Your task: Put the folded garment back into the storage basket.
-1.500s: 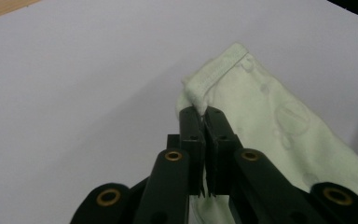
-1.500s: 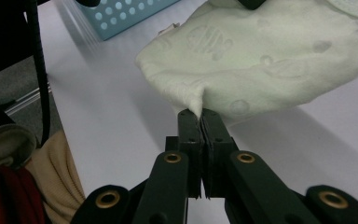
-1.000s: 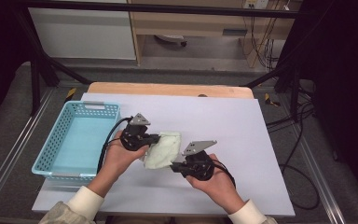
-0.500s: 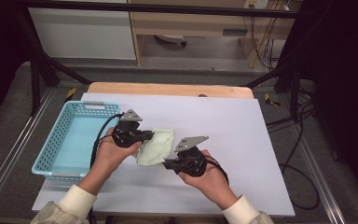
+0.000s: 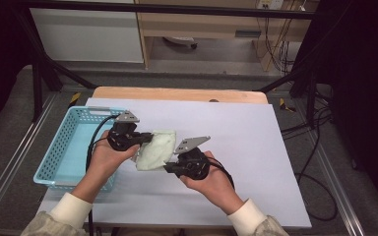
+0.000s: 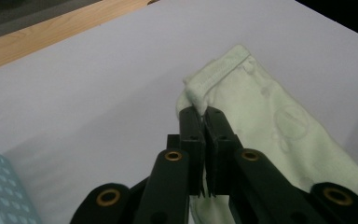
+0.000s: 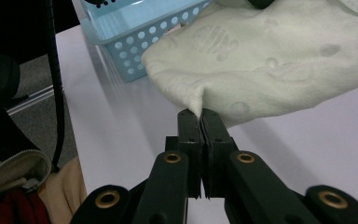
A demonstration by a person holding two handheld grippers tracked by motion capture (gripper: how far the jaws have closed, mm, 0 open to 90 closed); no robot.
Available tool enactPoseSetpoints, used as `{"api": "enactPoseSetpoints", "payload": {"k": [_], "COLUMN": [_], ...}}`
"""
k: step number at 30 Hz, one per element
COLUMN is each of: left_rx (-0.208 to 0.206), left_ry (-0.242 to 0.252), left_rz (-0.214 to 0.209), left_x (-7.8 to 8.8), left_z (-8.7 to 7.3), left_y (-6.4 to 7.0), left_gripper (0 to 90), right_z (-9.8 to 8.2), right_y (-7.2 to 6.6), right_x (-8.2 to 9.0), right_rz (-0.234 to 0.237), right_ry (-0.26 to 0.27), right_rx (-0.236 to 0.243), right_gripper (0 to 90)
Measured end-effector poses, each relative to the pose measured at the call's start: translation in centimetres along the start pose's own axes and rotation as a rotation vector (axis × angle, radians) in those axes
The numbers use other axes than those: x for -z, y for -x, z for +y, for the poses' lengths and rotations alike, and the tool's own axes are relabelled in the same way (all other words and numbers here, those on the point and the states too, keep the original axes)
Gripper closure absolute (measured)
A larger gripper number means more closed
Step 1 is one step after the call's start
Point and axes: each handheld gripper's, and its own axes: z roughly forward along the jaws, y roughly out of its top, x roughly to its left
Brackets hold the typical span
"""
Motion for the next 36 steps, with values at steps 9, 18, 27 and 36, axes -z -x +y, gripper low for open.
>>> {"api": "enactPoseSetpoints", "payload": {"k": [9,18,27,36], "left_rx": [0.002,0.011,0.020,0.016], "left_ry": [0.006,0.019,0.028,0.025], "left_rz": [0.017,0.043,0.055,0.065], "left_x": [1.1,2.3,3.1,3.9], "left_z": [0.0,-0.4,-0.5,-0.2], "left_y": [-0.8,-1.7,-2.4,-2.8], "left_gripper": [87.3,87.3,87.3,87.3], "right_z": [1.3,2.7,3.6,4.6], "right_y": [-0.3,-0.5,-0.6,-0.8], "right_x": [-0.6,-1.1,-1.9,-2.3], "right_rz": [-0.004,0.003,0.016,0.022], "right_ry": [-0.011,-0.006,0.001,0.003], "right_rx": [0.009,0.018,0.025,0.043], "right_gripper": [88.6,88.6,88.6,88.6]}}
